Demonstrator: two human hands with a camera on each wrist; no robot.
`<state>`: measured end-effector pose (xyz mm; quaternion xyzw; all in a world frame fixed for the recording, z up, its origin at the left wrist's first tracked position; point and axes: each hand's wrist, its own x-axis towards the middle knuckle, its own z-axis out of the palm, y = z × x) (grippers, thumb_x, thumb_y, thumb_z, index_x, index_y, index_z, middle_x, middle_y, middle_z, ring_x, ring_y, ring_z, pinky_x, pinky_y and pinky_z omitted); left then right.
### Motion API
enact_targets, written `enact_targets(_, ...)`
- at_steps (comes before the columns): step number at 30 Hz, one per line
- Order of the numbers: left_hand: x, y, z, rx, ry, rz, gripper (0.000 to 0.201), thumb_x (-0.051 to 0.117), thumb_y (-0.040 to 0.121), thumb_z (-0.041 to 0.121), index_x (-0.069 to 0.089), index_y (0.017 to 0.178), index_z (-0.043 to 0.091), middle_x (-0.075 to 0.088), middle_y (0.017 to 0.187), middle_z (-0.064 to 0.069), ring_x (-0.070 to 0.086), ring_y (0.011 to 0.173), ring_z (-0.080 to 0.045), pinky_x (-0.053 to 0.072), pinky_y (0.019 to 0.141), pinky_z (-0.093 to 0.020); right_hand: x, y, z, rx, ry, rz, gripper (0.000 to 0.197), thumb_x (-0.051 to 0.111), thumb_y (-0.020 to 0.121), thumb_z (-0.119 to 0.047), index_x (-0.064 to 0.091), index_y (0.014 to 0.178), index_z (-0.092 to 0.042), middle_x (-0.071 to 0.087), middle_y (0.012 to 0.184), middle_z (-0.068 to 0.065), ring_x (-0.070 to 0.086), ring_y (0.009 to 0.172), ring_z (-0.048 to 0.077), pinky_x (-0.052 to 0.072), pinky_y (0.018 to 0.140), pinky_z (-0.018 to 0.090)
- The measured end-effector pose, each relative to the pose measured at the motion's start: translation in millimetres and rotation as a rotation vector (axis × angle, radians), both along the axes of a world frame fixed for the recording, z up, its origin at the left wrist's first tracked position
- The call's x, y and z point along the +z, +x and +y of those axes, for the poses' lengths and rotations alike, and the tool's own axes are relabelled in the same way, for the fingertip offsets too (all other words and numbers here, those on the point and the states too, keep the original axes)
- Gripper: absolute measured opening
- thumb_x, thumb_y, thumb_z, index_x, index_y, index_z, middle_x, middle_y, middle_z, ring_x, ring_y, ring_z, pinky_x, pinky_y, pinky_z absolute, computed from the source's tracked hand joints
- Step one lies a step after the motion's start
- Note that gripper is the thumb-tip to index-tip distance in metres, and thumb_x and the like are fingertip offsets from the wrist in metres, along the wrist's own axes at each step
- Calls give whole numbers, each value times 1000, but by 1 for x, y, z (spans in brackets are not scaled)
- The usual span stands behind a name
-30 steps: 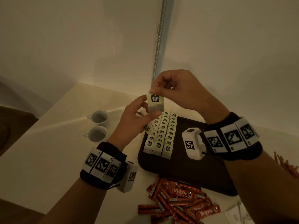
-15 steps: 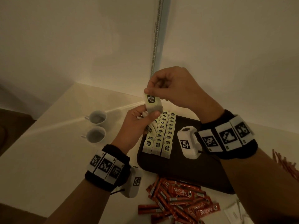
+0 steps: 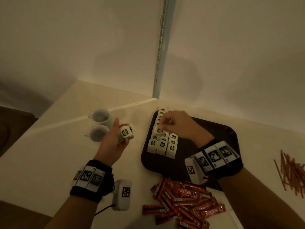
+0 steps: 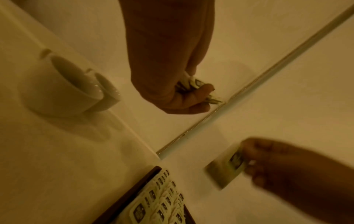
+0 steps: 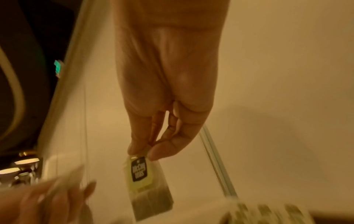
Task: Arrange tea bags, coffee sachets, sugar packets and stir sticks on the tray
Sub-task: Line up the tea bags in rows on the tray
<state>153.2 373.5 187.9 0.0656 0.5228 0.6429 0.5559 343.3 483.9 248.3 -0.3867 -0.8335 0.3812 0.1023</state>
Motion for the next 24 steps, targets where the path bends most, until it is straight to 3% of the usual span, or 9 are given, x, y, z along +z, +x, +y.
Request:
enact_targets(4,-7,-7,-3,116,10,-210,35,51,95,42,61,99,8,68,91,-7,69,62,-17,48,43,-12,-69,-4,-11,-36,-174,-81,11,61,90,-11,64,96,-2,59,73,-6,55,61,3,46,55,6)
enact_targets(7,-8,-8,-3,145,29,-277,37,53,95,40,61,99,4,73,84,-11,72,69,-23,53,49,-15,-104,-8,-16,-95,-300,-121,13,58,90,-7,63,100,1,62,76,3,56,59,6,48,55,11)
enact_targets(10,-8,-9,-2,150,44,-330,39,51,95,39,60,102,2,74,82,-13,73,74,-27,55,51,-20,-128,-14,-14,-140,-231,-171,17,62,89,-14,66,103,-5,68,101,8,62,85,13,47,75,20)
enact_targets(13,-6,-8,0,135,56,-347,39,48,97,40,61,100,4,74,83,-14,73,74,-29,58,55,-25,-135,-20,-13,-212,-157,-169,18,63,89,-16,68,103,-5,67,110,8,61,101,17,40,82,18)
enact_targets(21,-10,-4,2,84,69,-377,42,43,99,40,61,102,3,73,91,-19,72,80,-34,60,71,-36,-144,-26,-7,-325,-91,-181,18,64,88,-16,64,101,-5,66,102,7,62,92,16,44,78,20)
enact_targets(24,-12,-1,5,99,108,-395,35,44,100,32,62,100,2,73,92,-18,72,81,-32,59,73,-37,-120,-34,-11,-388,0,129,13,60,91,-17,62,99,-9,60,88,-3,53,72,-1,46,69,18)
